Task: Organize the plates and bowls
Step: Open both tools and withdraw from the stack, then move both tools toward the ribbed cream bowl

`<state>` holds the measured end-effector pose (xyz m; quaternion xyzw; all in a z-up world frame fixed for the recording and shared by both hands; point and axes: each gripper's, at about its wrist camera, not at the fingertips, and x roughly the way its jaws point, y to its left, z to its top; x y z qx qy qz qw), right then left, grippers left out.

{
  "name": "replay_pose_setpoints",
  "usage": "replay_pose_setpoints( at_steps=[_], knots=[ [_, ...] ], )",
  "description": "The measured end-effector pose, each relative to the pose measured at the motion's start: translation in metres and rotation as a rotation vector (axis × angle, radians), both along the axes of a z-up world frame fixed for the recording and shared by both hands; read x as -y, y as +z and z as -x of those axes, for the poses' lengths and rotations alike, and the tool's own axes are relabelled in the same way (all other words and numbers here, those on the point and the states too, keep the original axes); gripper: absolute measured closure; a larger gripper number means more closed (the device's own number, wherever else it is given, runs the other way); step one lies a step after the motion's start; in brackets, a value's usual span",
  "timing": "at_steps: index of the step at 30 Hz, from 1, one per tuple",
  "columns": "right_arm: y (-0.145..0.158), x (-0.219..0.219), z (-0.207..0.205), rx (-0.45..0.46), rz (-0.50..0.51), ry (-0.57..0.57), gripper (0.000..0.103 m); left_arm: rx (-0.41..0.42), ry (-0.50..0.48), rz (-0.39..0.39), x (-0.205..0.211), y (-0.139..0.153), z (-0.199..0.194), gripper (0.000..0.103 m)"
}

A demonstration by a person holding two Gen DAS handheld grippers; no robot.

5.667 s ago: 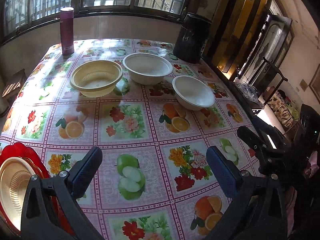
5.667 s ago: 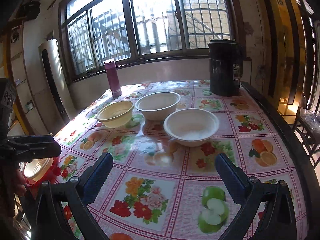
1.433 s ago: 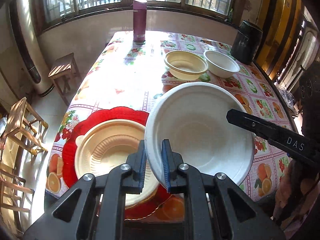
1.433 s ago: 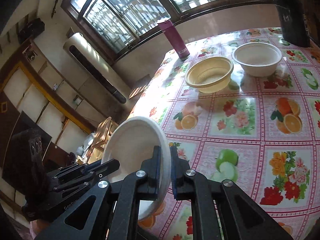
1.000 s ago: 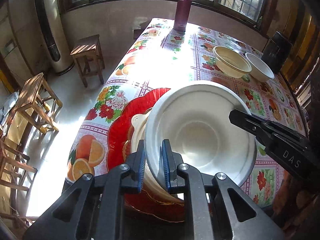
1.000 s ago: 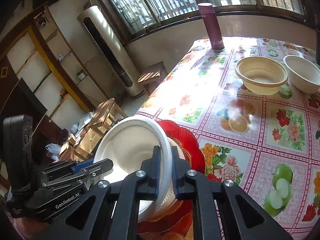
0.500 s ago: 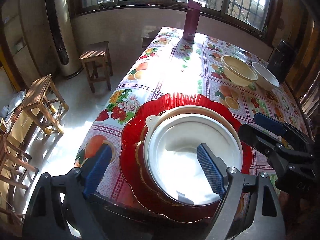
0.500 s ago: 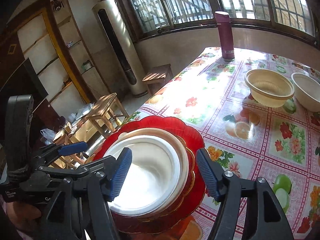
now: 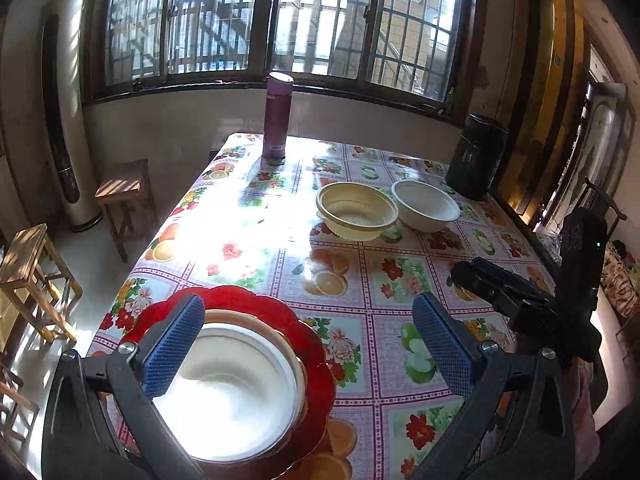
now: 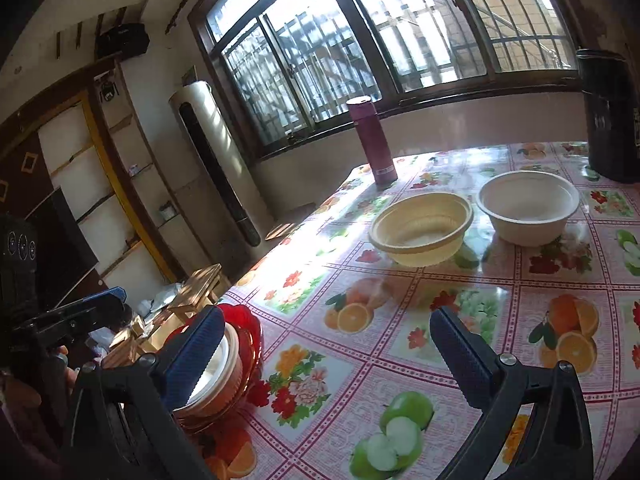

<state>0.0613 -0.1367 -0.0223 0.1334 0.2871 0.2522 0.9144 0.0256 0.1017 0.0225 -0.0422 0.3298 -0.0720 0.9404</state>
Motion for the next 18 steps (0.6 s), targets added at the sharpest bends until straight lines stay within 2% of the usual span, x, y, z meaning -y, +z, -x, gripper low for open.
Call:
replay_pose_setpoints(
  at_steps=[4,8,12,18],
  knots=[
    [-0.004,0.054,-0.012,-0.007,-0.027,-0.103,0.000,-0.042,-0.065,-0.028,0.047,-0.011,-0.027,0.000],
    [-0.012,0.093,-0.020,-0.026,-0.035,-0.175,0.000,-0.066,-0.089,-0.067,0.086,-0.024,-0.050,0.000],
    [-0.015,0.111,-0.024,-0.037,-0.014,-0.196,0.000,-0.098,-0.095,-0.087,0.116,-0.036,-0.068,0.000],
    [-0.016,0.123,-0.027,-0.021,0.042,-0.201,0.000,-0.103,-0.071,-0.134,0.143,-0.049,-0.089,0.000]
  ],
)
